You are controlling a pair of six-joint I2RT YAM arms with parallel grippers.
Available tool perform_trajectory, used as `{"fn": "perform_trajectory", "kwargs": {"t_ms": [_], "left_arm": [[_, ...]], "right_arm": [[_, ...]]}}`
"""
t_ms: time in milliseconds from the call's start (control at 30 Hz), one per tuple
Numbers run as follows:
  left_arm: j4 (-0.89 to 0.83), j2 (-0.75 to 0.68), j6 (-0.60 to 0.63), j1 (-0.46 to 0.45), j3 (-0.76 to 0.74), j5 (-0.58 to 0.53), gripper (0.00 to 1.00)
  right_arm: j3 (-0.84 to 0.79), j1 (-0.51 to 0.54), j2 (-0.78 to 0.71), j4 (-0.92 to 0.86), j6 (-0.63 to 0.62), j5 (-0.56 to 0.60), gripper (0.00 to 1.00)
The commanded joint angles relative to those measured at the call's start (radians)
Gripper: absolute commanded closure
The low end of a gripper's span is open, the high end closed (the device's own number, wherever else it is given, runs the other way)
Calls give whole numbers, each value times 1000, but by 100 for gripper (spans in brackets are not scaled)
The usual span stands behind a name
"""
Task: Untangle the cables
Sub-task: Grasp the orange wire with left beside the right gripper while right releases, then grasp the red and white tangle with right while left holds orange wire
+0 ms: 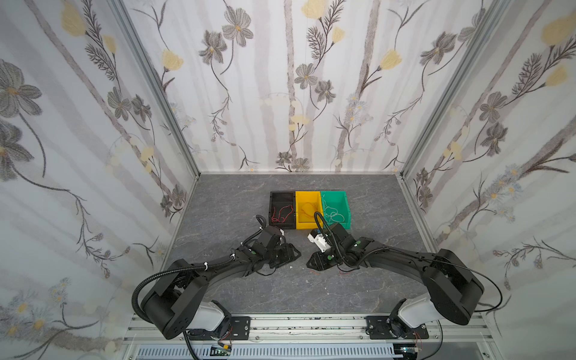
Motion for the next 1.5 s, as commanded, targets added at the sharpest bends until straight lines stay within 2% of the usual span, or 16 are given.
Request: {"fn": "perform_trajectory", "kwargs": {"t_ms": [0, 300, 500, 733, 900, 1067, 1200, 1300, 1467], "left_arm": [[21, 4, -8, -12, 1, 1, 41], [51, 24, -23, -47, 4, -10, 41], [87, 96, -45, -98, 48, 4, 40], [6, 197, 21, -159, 158, -42, 39], [-83, 274, 64, -179, 237, -94, 49], [-96, 315, 72, -191, 266, -107, 55], [-91, 331, 68, -191, 272, -107, 70], [-103, 318, 69, -191, 269, -120, 88], [-112, 281, 71, -191, 263, -129, 98]], "right_arm": [[-3, 0, -47, -68, -23, 51, 67], [-42, -41, -186, -137, 21, 142, 61], [-74, -134, -261, -193, 50, 193, 61], [-127, -186, -338, -218, 52, 251, 62], [-136, -206, -350, -236, 54, 279, 62], [-140, -217, -351, -236, 55, 311, 61], [-125, -220, -325, -232, 51, 316, 60], [-114, -219, -302, -223, 53, 348, 49], [-91, -220, -227, -177, 59, 377, 44]]}}
